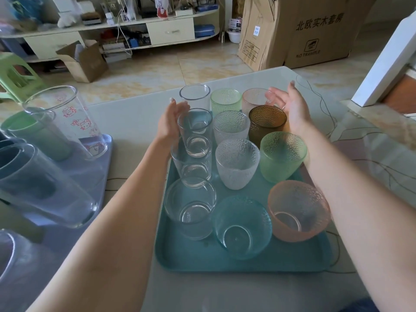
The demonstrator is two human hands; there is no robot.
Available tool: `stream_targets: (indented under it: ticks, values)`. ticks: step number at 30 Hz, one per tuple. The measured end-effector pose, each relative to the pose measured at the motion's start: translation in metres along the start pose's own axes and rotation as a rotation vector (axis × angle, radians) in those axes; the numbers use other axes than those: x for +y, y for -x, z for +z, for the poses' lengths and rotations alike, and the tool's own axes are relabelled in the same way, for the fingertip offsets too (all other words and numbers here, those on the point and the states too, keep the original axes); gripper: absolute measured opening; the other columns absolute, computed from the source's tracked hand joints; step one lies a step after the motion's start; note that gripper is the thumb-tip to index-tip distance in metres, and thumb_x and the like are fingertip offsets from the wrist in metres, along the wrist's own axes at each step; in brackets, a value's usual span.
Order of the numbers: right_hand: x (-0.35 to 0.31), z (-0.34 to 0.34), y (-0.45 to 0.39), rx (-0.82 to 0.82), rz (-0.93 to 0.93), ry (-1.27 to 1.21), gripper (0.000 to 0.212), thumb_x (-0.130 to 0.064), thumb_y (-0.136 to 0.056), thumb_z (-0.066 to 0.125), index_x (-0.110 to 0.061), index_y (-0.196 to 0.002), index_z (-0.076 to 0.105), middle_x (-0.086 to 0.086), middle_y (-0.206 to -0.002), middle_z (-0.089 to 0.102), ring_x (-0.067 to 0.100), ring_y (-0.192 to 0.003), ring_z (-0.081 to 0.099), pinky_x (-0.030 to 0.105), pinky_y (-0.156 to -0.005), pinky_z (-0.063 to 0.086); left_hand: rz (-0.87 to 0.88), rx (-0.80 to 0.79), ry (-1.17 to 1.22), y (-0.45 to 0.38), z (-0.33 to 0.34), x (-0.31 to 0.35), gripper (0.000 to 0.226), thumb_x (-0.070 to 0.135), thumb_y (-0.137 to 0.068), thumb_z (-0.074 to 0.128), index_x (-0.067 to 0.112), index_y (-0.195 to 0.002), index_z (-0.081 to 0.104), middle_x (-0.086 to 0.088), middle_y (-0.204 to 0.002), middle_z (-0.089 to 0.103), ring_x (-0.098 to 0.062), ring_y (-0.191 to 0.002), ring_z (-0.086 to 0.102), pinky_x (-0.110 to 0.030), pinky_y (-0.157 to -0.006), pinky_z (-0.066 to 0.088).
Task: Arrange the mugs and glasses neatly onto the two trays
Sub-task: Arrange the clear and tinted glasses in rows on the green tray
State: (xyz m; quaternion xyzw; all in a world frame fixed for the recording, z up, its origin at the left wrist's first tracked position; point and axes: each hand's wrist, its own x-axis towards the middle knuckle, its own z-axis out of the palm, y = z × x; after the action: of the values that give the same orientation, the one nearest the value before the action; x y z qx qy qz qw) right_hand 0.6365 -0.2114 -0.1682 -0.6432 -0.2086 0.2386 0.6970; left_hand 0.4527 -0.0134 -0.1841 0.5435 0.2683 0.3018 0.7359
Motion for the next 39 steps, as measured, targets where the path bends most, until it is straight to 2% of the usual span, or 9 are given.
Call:
stream_targets:
  ticks: [5, 10, 14, 17, 19, 21, 27, 35, 39]
  values:
    - [0.001, -0.01, -0.007, -0.037, 0.055, -0.032, 0.061, -0.05, -0.099, 0.016, -0.011, -0.125, 0.054, 0.009, -0.128, 0.056, 0.015, -0.11, 0.058, 0.028, -0.093, 0.046, -0.042, 0.018, -0.082, -0.015, -0.011, 0.015, 0.064, 0.042, -0.101, 0.015, -0.004, -0.137, 0.042, -0.018, -0.145, 0.043, -0.027, -0.138, 0.036, -0.039, -0.119, 0.021]
    - [-0.009, -0.006, -0.039, -0.222, 0.119, 0.003, 0.068, -0.058, -0.095, 0.014, -0.015, -0.111, 0.064, 0.006, -0.111, 0.068, 0.016, -0.093, 0.067, 0.026, -0.073, 0.056, -0.055, -0.116, -0.09, -0.041, -0.002, 0.029, 0.07, 0.052, -0.098, 0.015, 0.004, -0.105, 0.065, -0.008, -0.099, 0.07, -0.015, -0.084, 0.064, -0.028, -0.088, 0.045]
    - [-0.012, 0.001, -0.062, -0.331, 0.135, -0.036, 0.073, -0.058, -0.095, 0.019, -0.002, -0.12, 0.057, 0.009, -0.092, 0.074, 0.018, -0.08, 0.072, 0.026, -0.064, 0.058, -0.123, -0.271, -0.008, -0.063, -0.001, 0.023, 0.076, 0.057, -0.093, 0.021, 0.003, -0.09, 0.073, -0.011, -0.089, 0.071, -0.023, -0.087, 0.061, -0.032, -0.093, 0.042]
    - [-0.007, 0.002, -0.071, -0.433, 0.14, -0.029, 0.08, -0.062, -0.092, 0.017, -0.001, -0.106, 0.067, 0.014, -0.106, 0.07, 0.022, -0.093, 0.068, 0.029, -0.071, 0.057, -0.177, -0.36, -0.006, -0.068, 0.003, 0.019, 0.08, 0.058, -0.093, 0.015, 0.002, -0.095, 0.072, -0.013, -0.093, 0.071, -0.023, -0.085, 0.066, -0.03, -0.079, 0.054]
    - [-0.006, 0.003, -0.075, -0.509, 0.164, -0.073, 0.079, -0.066, -0.086, 0.025, -0.005, -0.1, 0.073, 0.013, -0.107, 0.07, 0.026, -0.098, 0.064, 0.035, -0.081, 0.052, -0.213, -0.424, -0.009, -0.068, 0.008, 0.017, 0.079, 0.058, -0.092, 0.013, -0.001, -0.109, 0.062, -0.015, -0.104, 0.067, -0.027, -0.095, 0.064, -0.037, -0.09, 0.053]
    - [-0.003, 0.005, -0.076, -0.535, 0.18, -0.115, 0.076, -0.066, -0.081, 0.032, -0.005, -0.1, 0.073, 0.012, -0.103, 0.071, 0.027, -0.1, 0.06, 0.035, -0.086, 0.048, -0.256, -0.461, 0.029, -0.064, 0.011, 0.015, 0.074, 0.055, -0.093, 0.014, 0.001, -0.098, 0.064, -0.009, -0.085, 0.069, -0.022, -0.077, 0.066, -0.033, -0.078, 0.056]
    - [0.006, 0.003, -0.065, -0.573, 0.198, -0.216, 0.076, -0.064, -0.084, 0.035, 0.0, -0.109, 0.067, 0.018, -0.111, 0.063, 0.033, -0.106, 0.053, 0.039, -0.091, 0.044, -0.316, -0.52, 0.153, -0.051, 0.021, 0.013, 0.071, 0.048, -0.087, 0.025, 0.003, -0.054, 0.069, -0.003, -0.055, 0.062, -0.015, -0.05, 0.059, -0.018, -0.051, 0.047]
    - [0.006, 0.0, -0.045, -0.547, 0.204, -0.244, 0.072, -0.062, -0.076, 0.041, 0.0, -0.099, 0.07, 0.016, -0.097, 0.07, 0.03, -0.09, 0.064, 0.036, -0.081, 0.053, -0.306, -0.48, 0.102, -0.041, 0.023, 0.015, 0.078, 0.042, -0.096, 0.018, 0.001, -0.056, 0.072, -0.009, -0.059, 0.068, -0.019, -0.053, 0.065, -0.019, -0.053, 0.052]
    - [0.006, 0.0, -0.04, -0.536, 0.228, -0.269, 0.074, -0.063, -0.074, 0.043, 0.001, -0.102, 0.068, 0.02, -0.108, 0.064, 0.033, -0.097, 0.061, 0.039, -0.086, 0.053, -0.276, -0.46, 0.093, -0.033, 0.027, 0.017, 0.057, 0.037, -0.078, 0.034, 0.001, -0.054, 0.072, -0.008, -0.055, 0.067, -0.017, -0.049, 0.063, -0.017, -0.05, 0.05]
